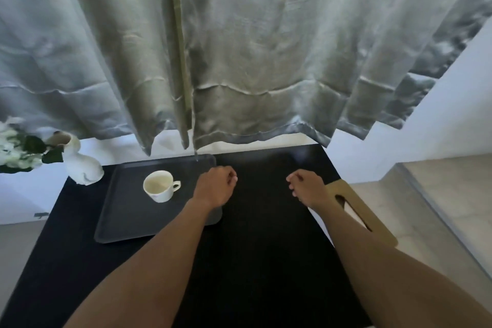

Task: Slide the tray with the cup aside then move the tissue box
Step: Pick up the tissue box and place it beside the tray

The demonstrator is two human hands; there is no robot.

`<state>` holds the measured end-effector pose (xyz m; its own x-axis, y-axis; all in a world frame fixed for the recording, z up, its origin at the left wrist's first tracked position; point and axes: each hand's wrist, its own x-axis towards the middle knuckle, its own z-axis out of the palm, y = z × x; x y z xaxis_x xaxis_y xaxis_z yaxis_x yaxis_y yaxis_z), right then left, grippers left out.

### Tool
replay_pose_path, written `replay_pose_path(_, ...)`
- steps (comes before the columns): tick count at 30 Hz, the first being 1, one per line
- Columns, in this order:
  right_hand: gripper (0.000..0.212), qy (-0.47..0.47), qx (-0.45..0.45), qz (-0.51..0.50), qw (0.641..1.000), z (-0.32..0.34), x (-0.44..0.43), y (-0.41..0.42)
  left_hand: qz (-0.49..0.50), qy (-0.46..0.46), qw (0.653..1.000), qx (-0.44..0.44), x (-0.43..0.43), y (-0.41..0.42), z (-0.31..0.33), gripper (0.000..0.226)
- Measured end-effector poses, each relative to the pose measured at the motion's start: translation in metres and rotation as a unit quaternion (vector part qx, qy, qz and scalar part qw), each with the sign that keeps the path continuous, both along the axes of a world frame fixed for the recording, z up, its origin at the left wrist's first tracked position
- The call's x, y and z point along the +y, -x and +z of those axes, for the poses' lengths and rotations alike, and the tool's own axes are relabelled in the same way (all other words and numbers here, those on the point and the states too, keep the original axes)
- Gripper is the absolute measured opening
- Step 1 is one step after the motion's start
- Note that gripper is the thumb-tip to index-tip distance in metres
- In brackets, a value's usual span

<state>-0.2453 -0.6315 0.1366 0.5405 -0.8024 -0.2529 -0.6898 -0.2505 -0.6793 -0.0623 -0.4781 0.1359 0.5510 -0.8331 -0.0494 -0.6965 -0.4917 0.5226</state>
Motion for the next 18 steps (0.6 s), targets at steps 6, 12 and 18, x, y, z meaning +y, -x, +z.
replay_pose_path(6, 0.022, -0.008, 0.008, -0.020, 1.000, -0.004, -0.013, 0.028, -0.004, -0.016, 1.000, -0.013, -0.024, 0.017, -0.006, 0.024)
replay_pose_path(12, 0.035, -0.027, 0.018, -0.073, 0.997, -0.027, -0.026, 0.063, -0.004, -0.010, 1.000, 0.023, -0.051, 0.042, -0.017, 0.025)
replay_pose_path(18, 0.028, -0.035, 0.024, -0.138, 0.989, -0.056, -0.042, 0.122, -0.001, -0.038, 0.996, 0.081, -0.089, 0.096, -0.045, 0.033)
